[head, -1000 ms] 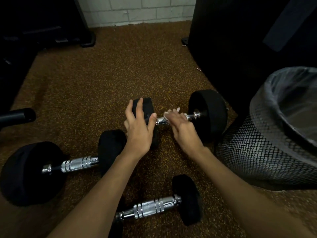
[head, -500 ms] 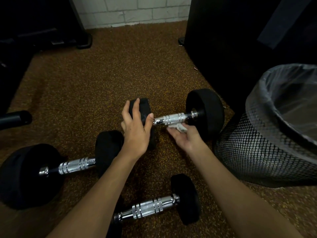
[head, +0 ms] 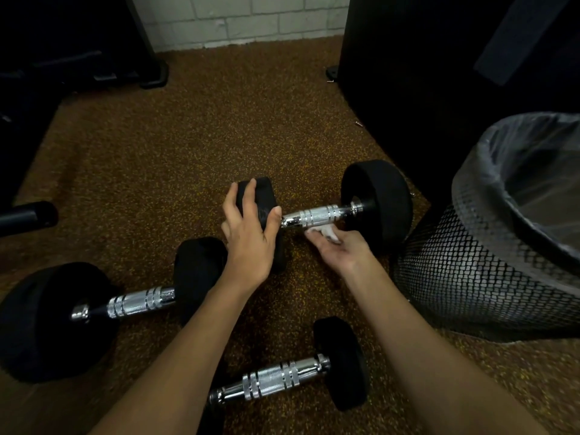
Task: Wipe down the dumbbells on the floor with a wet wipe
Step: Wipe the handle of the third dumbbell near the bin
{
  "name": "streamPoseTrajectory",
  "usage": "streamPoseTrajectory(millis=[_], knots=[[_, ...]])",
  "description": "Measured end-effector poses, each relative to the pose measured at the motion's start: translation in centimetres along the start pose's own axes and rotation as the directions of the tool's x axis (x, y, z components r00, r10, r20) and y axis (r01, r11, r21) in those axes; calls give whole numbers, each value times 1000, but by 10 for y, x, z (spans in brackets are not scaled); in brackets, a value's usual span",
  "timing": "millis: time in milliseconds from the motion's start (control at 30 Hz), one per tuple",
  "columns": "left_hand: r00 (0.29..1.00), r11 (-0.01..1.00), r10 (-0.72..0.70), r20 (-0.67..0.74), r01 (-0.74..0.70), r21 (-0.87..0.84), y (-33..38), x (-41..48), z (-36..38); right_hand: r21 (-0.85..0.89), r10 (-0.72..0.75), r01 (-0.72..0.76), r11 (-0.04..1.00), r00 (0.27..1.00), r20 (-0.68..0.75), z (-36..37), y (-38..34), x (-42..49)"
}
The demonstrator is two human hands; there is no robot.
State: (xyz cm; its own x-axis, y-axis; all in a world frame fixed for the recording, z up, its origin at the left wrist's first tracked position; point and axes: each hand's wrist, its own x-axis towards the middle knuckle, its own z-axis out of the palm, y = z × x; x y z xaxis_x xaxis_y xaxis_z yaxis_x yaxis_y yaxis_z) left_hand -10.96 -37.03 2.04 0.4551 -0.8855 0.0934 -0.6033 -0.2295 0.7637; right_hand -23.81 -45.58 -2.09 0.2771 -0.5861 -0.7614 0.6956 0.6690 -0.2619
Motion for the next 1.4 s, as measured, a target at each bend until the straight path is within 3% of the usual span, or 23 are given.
streamPoseTrajectory(millis=[233,567,700,800,833,867,900,933,967,1000,1033,1100,1233,1400], knots=[[1000,1000,10,-11,-10,-8,-2,-1,2,78,-54,55,995,998,-11,6,-2,-1],[1000,1000,10,-11,-10,-12,-2,0,1,-180,4,-15,984,998,-59,9,-14,-10],[1000,1000,11,-9,-11,-18,-1,0,1,-260,28,-29,965,1000,-9,5,-22,-28],[1000,1000,2,-8,-2,-16,0,1,0,-378,-61,108,919,989,133,10,-29,-38],[1000,1000,-1,-8,1,-16,0,2,0,-462,-144,223,859,969,199,15,-31,-40],[1000,1000,-4,-6,4,-18,0,2,0,-595,-255,372,712,927,275,21,-32,-44],[1000,1000,-7,-3,7,-19,0,2,-1,-753,-388,507,420,850,356,28,-32,-47],[1000,1000,-8,0,8,-19,0,2,-1,-836,-475,548,10,739,478,33,-32,-47],[1000,1000,-7,2,7,-21,0,1,-1,-790,-437,514,-334,658,613,38,-30,-43],[1000,1000,-5,4,5,-22,0,1,0,-717,-341,458,-526,659,670,41,-27,-37],[1000,1000,-4,5,4,-21,0,1,0,-664,-252,399,-633,704,664,44,-23,-28],[1000,1000,-2,4,2,-12,0,1,-1,-641,-173,326,-695,789,589,53,-16,-14],[1000,1000,-3,-3,3,7,0,2,0,-670,-55,336,-662,869,491,81,-5,-4],[1000,1000,10,-9,-10,14,1,0,0,-608,13,494,-621,782,623,64,-3,-4]])
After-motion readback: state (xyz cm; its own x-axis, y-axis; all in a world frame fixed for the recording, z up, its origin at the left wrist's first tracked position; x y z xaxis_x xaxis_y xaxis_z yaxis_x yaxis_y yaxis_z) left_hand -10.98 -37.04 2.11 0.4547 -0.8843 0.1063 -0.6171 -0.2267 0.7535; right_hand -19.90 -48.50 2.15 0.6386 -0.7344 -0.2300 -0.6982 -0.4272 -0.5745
